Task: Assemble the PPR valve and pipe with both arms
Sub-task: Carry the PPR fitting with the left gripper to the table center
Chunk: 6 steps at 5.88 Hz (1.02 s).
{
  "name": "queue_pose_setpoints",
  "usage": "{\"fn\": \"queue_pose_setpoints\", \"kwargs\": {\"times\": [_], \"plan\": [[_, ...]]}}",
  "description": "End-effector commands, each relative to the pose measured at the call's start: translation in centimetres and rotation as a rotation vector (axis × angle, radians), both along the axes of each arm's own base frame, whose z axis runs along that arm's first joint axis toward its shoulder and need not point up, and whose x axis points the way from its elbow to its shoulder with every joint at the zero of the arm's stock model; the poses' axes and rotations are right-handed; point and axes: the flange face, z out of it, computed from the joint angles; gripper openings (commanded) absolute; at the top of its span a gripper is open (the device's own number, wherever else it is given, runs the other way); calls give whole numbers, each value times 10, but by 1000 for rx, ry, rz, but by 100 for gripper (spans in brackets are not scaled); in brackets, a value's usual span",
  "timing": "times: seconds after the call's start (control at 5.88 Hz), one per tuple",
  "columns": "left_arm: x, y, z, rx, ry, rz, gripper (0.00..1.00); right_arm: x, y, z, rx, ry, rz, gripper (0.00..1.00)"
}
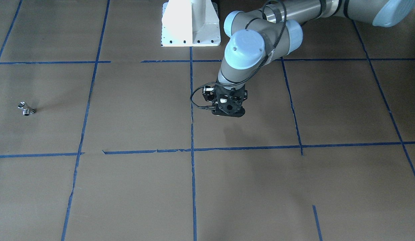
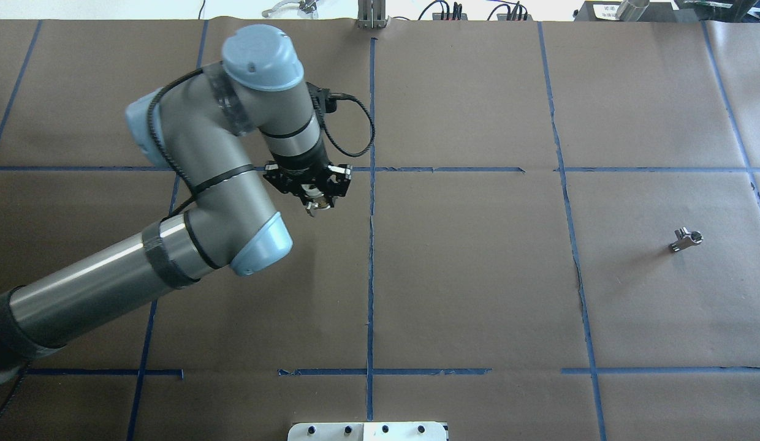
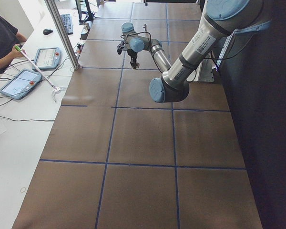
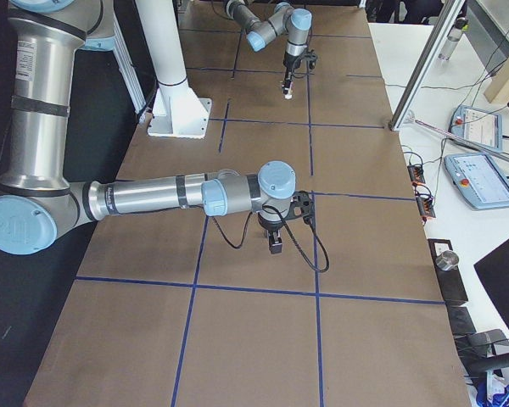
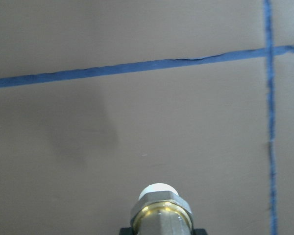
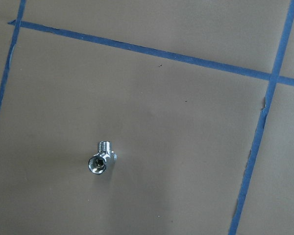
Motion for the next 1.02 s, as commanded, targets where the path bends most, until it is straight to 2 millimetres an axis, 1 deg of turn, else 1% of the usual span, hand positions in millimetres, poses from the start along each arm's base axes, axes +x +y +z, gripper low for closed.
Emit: {"fn": "queue_pose_setpoints", "kwargs": {"times": [0.0,0.17,0.34,0.68,0.85], "plan": [[61,-1,-27,-35,-47,-6,0,0,-1,-3,26,-6,1,100],[73,7,-21,-38,-52,10,0,0,-1,-3,26,-5,2,100],[87,9,-11,-29,-39,21,0,0,-1,-3,25,-6,3,100],[94,15,-6,-23,-35,31,1,-2,-1,-4,26,-6,0,100],[95,16,-6,-24,-35,32,5,-2,-1,-5,28,-7,0,100]]}}
